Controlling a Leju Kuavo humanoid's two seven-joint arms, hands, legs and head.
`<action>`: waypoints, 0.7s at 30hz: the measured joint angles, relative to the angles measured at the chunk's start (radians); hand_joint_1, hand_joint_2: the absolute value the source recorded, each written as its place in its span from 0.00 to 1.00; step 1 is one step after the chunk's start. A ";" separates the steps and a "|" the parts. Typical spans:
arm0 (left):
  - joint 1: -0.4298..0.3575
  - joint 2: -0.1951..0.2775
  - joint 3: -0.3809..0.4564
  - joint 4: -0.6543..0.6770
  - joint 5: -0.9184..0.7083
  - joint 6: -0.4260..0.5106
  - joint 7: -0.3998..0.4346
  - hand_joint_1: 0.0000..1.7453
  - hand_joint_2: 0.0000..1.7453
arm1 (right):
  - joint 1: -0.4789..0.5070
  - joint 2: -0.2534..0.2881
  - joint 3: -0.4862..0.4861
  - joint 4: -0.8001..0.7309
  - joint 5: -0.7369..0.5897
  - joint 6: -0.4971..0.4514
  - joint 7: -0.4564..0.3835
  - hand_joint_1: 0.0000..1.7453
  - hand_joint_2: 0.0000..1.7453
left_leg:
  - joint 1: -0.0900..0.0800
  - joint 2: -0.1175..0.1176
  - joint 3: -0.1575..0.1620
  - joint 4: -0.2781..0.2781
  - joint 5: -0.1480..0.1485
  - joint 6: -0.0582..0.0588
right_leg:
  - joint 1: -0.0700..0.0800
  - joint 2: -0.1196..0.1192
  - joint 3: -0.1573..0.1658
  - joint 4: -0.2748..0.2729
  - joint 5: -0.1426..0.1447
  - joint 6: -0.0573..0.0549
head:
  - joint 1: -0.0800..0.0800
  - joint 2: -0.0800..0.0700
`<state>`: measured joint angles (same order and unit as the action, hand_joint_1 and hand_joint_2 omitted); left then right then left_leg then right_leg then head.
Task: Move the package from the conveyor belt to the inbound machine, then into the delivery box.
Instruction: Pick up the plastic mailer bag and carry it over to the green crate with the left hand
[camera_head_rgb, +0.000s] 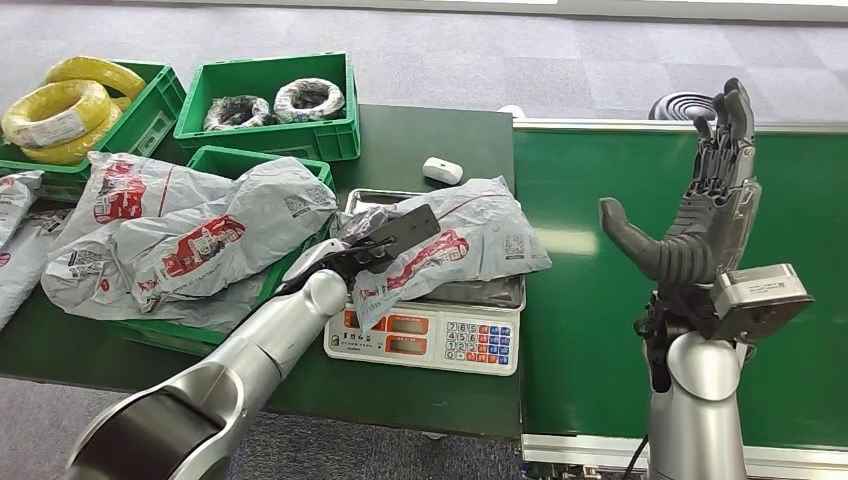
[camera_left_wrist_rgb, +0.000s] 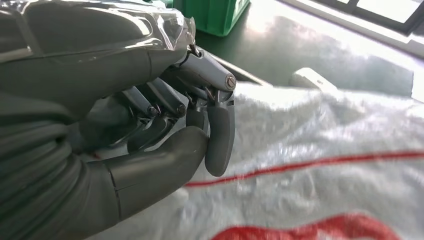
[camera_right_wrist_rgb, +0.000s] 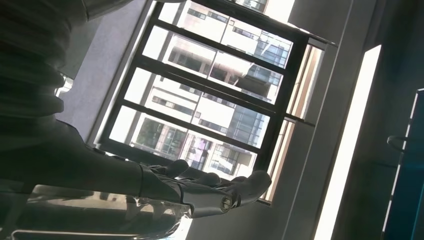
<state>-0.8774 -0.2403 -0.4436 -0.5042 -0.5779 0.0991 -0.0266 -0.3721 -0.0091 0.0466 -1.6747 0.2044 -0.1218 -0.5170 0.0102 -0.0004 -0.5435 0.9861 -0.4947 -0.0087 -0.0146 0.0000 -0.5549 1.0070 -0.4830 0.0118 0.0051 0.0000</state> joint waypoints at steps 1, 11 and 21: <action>0.002 0.004 0.009 -0.015 0.005 0.019 -0.012 1.00 1.00 | 0.002 0.001 -0.002 0.002 0.005 0.001 -0.001 0.00 1.00 | 0.000 0.000 0.000 0.000 0.000 0.000 | 0.000 0.000 0.000 0.000 0.000 0.000 | 0.000 0.000; 0.041 0.080 0.156 -0.481 0.117 0.033 -0.033 0.05 1.00 | 0.059 0.004 -0.025 0.003 0.028 0.002 -0.026 0.00 1.00 | 0.000 0.000 -0.001 0.000 0.000 0.000 | 0.000 0.000 -0.001 0.000 0.000 0.000 | 0.000 0.000; 0.060 0.096 0.080 -0.526 0.246 -0.152 -0.066 0.00 1.00 | 0.069 -0.003 -0.013 0.008 0.018 0.002 -0.034 0.00 1.00 | 0.000 0.000 -0.001 0.000 0.000 0.000 | 0.000 0.000 -0.001 0.000 0.000 0.000 | 0.000 0.000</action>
<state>-0.8170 -0.1442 -0.3633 -1.0302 -0.3320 -0.0533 -0.0924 -0.3034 -0.0123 0.0334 -1.6670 0.2219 -0.1198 -0.5512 0.0099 -0.0005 -0.5441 0.9863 -0.4946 -0.0086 -0.0150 -0.0004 -0.5554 1.0069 -0.4829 0.0121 0.0051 0.0000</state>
